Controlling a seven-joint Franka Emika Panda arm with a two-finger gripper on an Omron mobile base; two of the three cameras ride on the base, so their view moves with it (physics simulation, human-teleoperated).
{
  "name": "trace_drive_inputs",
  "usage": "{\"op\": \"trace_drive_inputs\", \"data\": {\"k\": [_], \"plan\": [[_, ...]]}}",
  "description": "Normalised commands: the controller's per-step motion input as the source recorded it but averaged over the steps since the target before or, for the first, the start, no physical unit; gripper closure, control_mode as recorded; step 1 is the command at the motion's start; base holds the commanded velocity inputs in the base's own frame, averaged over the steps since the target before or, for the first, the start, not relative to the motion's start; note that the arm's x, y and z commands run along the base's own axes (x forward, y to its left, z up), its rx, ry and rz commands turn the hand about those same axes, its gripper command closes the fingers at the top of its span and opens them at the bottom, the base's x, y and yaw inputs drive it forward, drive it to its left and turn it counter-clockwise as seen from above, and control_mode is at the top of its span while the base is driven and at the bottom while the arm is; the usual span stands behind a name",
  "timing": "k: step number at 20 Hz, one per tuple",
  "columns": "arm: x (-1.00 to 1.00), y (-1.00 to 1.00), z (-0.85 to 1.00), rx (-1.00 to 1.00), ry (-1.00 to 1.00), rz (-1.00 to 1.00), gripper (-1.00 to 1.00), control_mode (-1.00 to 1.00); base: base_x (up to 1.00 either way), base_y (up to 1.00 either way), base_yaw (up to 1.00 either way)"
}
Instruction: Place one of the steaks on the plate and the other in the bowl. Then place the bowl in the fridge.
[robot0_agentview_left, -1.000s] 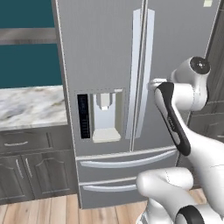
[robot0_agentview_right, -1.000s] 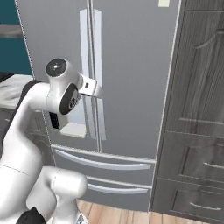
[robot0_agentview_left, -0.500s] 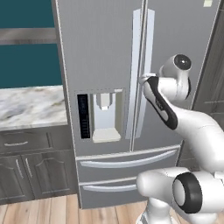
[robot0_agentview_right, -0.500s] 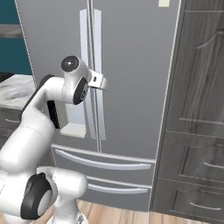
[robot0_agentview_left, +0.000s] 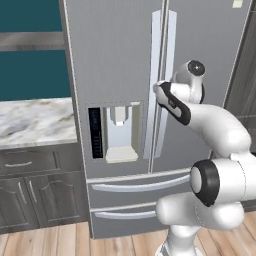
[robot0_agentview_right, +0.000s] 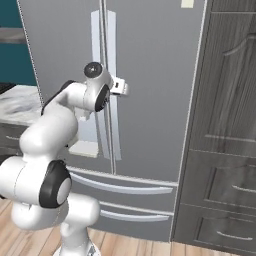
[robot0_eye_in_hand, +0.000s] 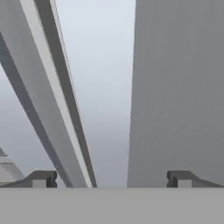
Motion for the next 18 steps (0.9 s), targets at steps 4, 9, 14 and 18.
{"op": "trace_drive_inputs", "data": {"k": [4, 9, 14, 18], "plan": [[0.49, -0.18, -0.10, -0.09, 0.00, 0.00, -1.00, -1.00, 0.00, 0.00, 0.00], [0.46, -0.05, -0.19, -0.04, 0.00, 0.01, -1.00, -1.00, 0.00, 0.00, 0.00], [0.25, 0.00, -0.06, 0.00, 0.00, 0.05, -1.00, -1.00, 0.00, 0.00, 0.00], [0.24, 0.00, 0.00, 0.00, 0.00, 0.05, 1.00, -1.00, 0.00, 0.00, 0.00]]}}
